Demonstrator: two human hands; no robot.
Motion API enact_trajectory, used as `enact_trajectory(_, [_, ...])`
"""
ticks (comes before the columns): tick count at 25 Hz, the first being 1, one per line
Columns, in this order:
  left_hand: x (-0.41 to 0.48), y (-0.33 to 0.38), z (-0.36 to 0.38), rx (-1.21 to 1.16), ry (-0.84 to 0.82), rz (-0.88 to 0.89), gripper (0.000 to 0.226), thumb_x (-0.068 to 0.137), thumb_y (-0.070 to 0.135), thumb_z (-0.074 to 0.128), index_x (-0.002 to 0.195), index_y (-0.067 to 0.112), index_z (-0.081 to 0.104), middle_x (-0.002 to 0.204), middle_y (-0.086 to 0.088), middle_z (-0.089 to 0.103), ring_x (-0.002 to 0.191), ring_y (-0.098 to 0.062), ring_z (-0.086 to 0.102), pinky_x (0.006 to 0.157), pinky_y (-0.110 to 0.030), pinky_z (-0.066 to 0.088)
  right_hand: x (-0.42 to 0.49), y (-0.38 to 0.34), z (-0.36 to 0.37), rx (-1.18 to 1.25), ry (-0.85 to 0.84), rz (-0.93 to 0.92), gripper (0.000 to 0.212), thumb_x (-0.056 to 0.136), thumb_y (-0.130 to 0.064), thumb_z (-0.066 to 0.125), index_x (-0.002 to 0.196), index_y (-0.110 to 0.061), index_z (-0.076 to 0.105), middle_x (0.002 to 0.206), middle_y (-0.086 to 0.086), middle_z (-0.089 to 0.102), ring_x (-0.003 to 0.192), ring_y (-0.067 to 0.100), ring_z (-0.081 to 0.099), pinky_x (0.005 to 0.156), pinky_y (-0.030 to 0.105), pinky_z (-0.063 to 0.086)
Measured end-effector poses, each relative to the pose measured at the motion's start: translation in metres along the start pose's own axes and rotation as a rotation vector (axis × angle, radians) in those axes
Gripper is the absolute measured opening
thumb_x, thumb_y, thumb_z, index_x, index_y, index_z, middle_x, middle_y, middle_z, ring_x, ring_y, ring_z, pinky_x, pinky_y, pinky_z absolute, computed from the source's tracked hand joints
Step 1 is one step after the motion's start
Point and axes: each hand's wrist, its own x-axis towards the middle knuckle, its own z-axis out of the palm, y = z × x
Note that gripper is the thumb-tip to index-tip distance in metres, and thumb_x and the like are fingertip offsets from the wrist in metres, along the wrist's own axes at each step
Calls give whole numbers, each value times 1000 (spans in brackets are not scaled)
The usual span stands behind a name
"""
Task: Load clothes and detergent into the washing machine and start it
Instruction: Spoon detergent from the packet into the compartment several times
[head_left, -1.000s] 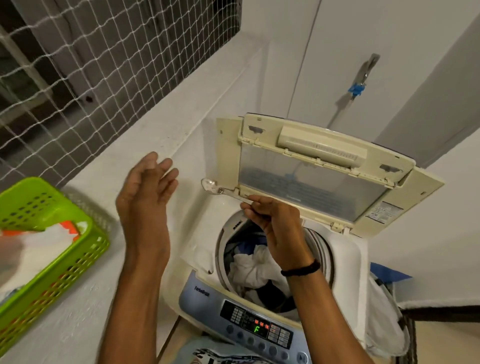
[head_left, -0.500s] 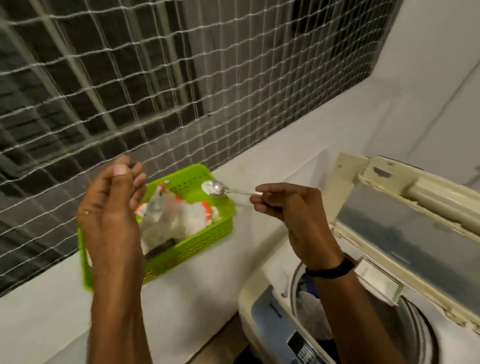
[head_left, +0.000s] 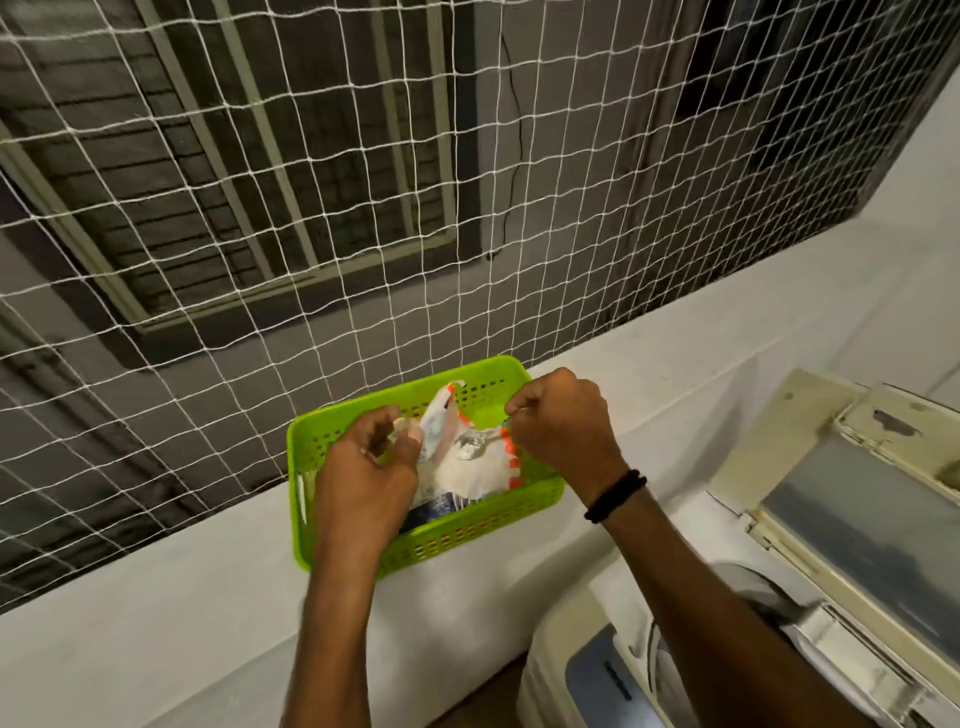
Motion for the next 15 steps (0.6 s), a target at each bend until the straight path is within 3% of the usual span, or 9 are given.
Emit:
enact_trajectory(2, [0,-2,2,64,-7,-10,52,72,56,62,114,26,70,106,4,74,100,-20,68,93,-43,54,1,-3,4,17,9,28,39,71,-27,43,90,-13,73,96,6,71,101,33,61,89,34,47])
enact_trajectory(7, [2,0,2,210,-80,-10,43,82,49,71,120,29,66,116,7,70,108,-19,65,91,-36,51,2,-8,11,38,-14,78,17,77,-15,61,89,-14,73,97,5,72,102,31,60,89,33,44])
enact_trajectory(11, [5,-3,4,261,-128,-33,25,82,46,72,104,34,69,101,11,72,95,-21,67,87,-39,53,5,-12,15,43,-97,96,40,65,-26,40,79,-10,73,89,8,73,93,33,64,85,35,51])
enact_trajectory(15, [3,0,5,300,-105,-29,17,90,42,64,102,33,70,98,10,73,93,-24,67,83,-38,53,13,-10,15,64,-190,126,27,71,-21,52,83,-8,73,86,12,73,88,31,69,82,35,56])
